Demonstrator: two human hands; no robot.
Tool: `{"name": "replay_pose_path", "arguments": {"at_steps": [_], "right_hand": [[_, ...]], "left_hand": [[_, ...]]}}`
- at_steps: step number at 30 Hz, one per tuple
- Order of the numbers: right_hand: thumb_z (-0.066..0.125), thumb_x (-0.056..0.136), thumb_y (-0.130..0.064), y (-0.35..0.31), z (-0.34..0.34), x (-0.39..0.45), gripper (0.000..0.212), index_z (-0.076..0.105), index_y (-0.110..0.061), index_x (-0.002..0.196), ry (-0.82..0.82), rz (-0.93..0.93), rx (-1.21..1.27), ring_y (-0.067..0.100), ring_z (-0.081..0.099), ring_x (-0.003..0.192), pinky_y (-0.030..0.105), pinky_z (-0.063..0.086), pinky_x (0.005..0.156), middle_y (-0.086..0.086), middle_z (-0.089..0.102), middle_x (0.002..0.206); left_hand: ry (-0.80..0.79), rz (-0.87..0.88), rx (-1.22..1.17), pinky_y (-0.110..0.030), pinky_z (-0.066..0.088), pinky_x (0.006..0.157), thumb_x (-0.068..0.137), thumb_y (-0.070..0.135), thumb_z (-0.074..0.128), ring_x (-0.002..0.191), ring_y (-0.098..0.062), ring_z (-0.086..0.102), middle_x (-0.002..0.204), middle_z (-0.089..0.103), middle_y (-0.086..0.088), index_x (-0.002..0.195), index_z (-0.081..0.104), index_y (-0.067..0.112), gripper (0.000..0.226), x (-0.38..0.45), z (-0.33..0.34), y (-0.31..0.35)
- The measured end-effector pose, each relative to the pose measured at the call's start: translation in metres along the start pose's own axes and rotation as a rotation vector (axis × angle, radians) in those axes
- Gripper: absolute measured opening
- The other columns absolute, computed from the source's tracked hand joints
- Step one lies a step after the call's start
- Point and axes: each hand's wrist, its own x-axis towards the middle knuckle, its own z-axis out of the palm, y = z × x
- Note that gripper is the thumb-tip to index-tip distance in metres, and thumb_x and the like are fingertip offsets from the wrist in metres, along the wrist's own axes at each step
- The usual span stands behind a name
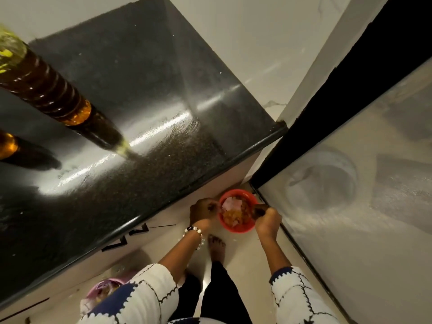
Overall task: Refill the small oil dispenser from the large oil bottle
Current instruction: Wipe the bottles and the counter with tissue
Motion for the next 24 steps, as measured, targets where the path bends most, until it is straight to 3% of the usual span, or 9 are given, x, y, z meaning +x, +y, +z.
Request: {"name": "replay_pose_path", "arguments": {"at_steps": [2,5,8,11,16,20,24], "right_hand": [[0.051,0.080,0.010,-0.013,-0.005,-0.008,0.028,0.071,0.003,0.098,-0.047,-0.165,-0.103,0.029,0.065,0.090,0.034,0.053,0.080,0.017,0.070,0.096],[0.063,0.085,-0.003,-0.049,-0.017,-0.031,0.010,0.070,-0.003,0.078,-0.086,-0.367,-0.124,0.016,0.059,0.064,0.027,0.045,0.063,0.009,0.068,0.073],[0.066,0.087,-0.031,-0.088,-0.029,-0.058,0.035,0.061,-0.010,0.060,-0.127,-0.518,0.003,0.010,0.053,0.044,0.023,0.043,0.047,-0.003,0.058,0.049],[0.064,0.087,-0.041,-0.126,-0.036,-0.090,0.043,0.061,-0.010,0.058,-0.167,-0.621,0.118,0.011,0.050,0.040,0.023,0.042,0.044,-0.002,0.055,0.044],[0.061,0.089,-0.039,-0.185,-0.021,-0.138,0.044,0.058,-0.013,0.054,-0.232,-0.837,0.170,0.011,0.046,0.037,0.023,0.040,0.047,0.000,0.050,0.039],[0.057,0.091,-0.041,-0.223,0.012,-0.173,0.045,0.062,-0.012,0.057,-0.280,-0.981,0.138,0.013,0.054,0.039,0.027,0.047,0.049,0.003,0.056,0.043],[0.060,0.091,-0.034,-0.252,0.060,-0.204,0.034,0.065,-0.012,0.065,-0.382,-1.093,0.113,0.006,0.057,0.048,0.017,0.046,0.049,0.000,0.062,0.054]], "left_hand": [[-0.015,0.046,-0.002,-0.034,0.054,0.086,0.085,0.012,0.064,0.090,-0.021,0.067,0.096,0.073,-0.002,0.089,0.073,0.025,0.016,-0.007,-0.008,0.011],[-0.119,0.175,0.007,-0.028,0.051,0.086,0.087,0.009,0.058,0.096,-0.014,0.064,0.103,0.071,0.001,0.098,0.072,0.021,0.022,-0.023,-0.022,0.032],[-0.189,0.301,-0.081,-0.031,0.055,0.082,0.089,0.014,0.062,0.089,-0.012,0.069,0.095,0.074,0.000,0.100,0.072,0.020,0.016,-0.045,-0.042,0.053],[-0.156,0.377,-0.248,-0.030,0.058,0.081,0.091,0.012,0.063,0.085,-0.010,0.071,0.091,0.075,-0.003,0.103,0.071,0.017,0.015,-0.067,-0.071,0.075],[0.011,0.488,-0.399,-0.026,0.055,0.071,0.092,0.010,0.061,0.078,-0.014,0.071,0.085,0.076,-0.002,0.098,0.072,0.019,0.015,-0.088,-0.135,0.096],[0.246,0.531,-0.513,-0.027,0.055,0.067,0.091,0.002,0.059,0.070,-0.017,0.069,0.080,0.075,-0.005,0.092,0.070,0.020,0.022,-0.090,-0.196,0.095],[0.536,0.549,-0.579,-0.020,0.052,0.062,0.092,0.001,0.055,0.071,-0.014,0.070,0.081,0.074,-0.010,0.099,0.069,0.011,0.019,-0.093,-0.259,0.076]]}}
